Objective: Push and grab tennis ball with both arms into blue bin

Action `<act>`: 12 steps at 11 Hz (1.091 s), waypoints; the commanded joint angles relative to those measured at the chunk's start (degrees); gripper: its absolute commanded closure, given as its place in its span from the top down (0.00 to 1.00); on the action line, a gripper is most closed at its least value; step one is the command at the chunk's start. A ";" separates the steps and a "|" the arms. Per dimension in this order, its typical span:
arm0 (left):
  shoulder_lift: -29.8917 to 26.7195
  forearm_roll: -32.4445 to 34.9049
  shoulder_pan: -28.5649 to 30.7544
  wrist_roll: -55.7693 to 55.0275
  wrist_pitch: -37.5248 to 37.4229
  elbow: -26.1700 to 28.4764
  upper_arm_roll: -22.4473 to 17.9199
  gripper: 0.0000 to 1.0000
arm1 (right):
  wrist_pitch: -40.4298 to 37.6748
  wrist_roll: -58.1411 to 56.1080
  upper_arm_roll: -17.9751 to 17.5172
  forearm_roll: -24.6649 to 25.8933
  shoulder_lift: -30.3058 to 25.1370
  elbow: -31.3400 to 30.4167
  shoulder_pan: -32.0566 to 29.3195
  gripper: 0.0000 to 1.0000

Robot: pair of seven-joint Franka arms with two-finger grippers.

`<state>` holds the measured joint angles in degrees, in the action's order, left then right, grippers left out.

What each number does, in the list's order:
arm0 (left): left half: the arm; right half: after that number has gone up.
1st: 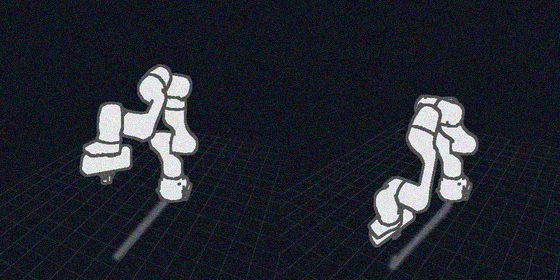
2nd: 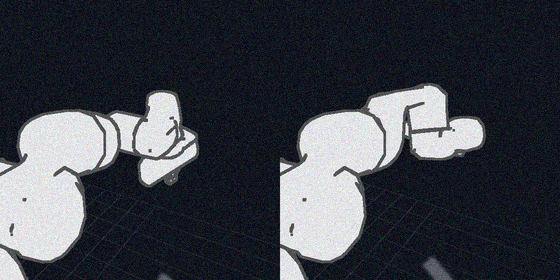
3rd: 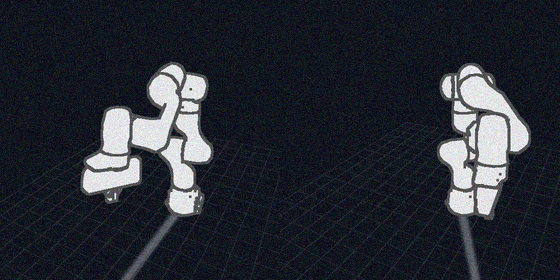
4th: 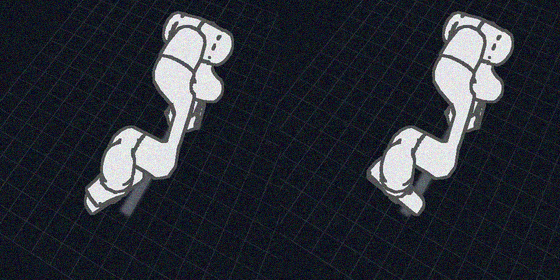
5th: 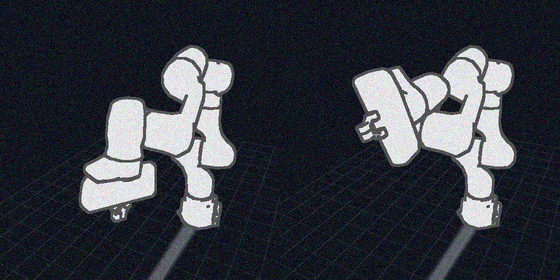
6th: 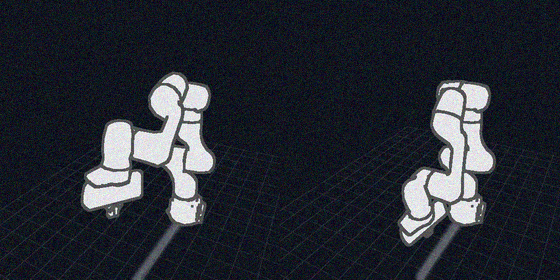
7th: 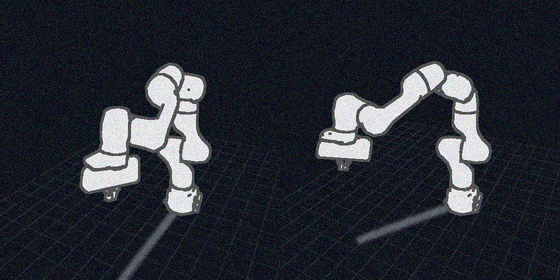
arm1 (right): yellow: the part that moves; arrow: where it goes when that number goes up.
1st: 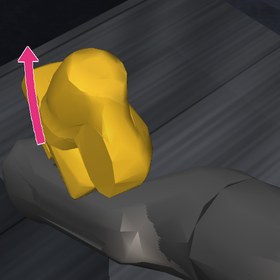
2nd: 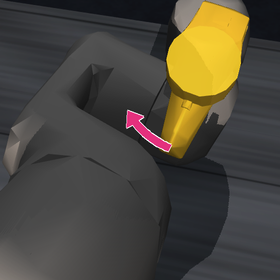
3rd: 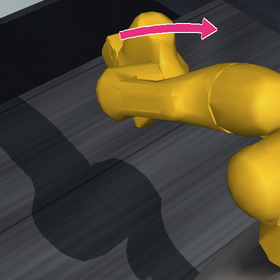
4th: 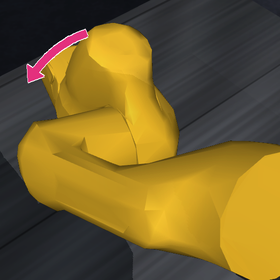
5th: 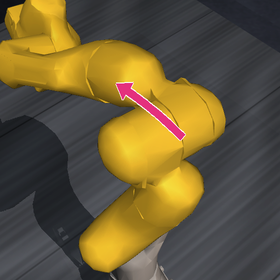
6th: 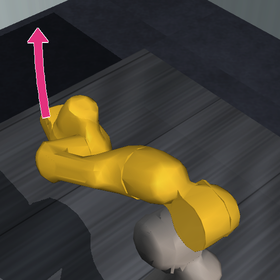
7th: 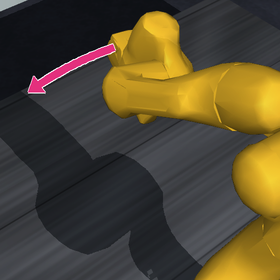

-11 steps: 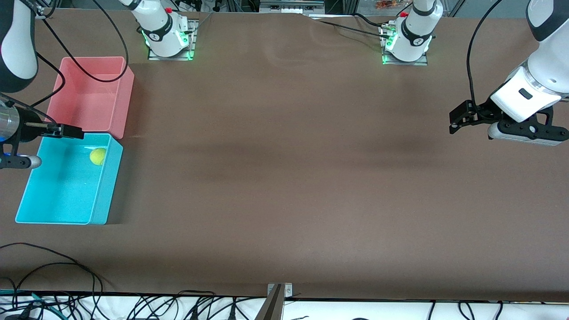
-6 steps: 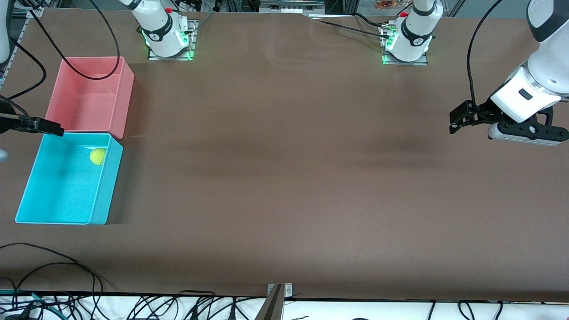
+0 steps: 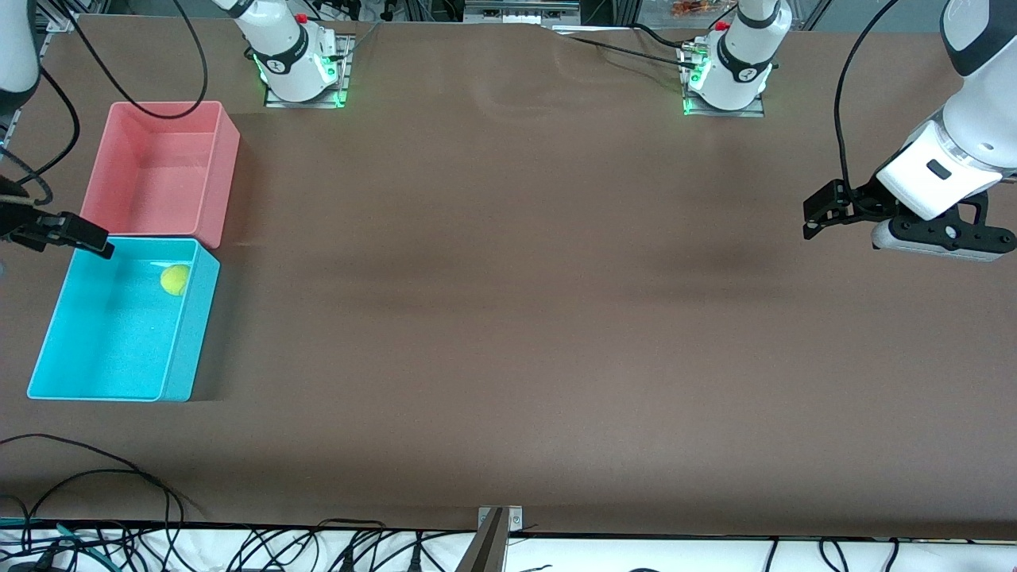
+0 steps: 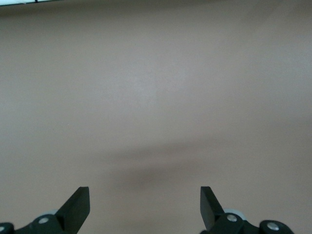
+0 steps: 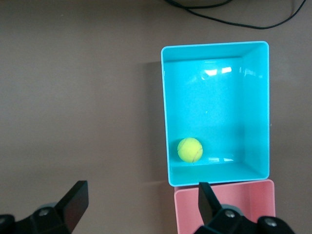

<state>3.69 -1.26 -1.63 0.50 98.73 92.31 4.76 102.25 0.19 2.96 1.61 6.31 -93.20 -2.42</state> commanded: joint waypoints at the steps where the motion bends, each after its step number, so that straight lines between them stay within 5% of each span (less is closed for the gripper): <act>1: -0.09 -0.24 0.31 1.61 -0.64 -0.03 -0.01 1.00 | 2.27 -0.98 -0.59 -1.17 -10.35 -12.80 -0.04 1.00; 12: 0.00 -0.24 0.31 1.44 -0.64 0.32 -0.01 1.00 | -4.34 -0.36 2.13 -1.78 -10.00 -10.07 4.09 1.00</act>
<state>4.06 -1.26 -1.62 0.50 98.69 92.54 4.75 99.87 0.11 3.87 0.16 -3.63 -104.85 0.99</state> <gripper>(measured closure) 0.000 0.000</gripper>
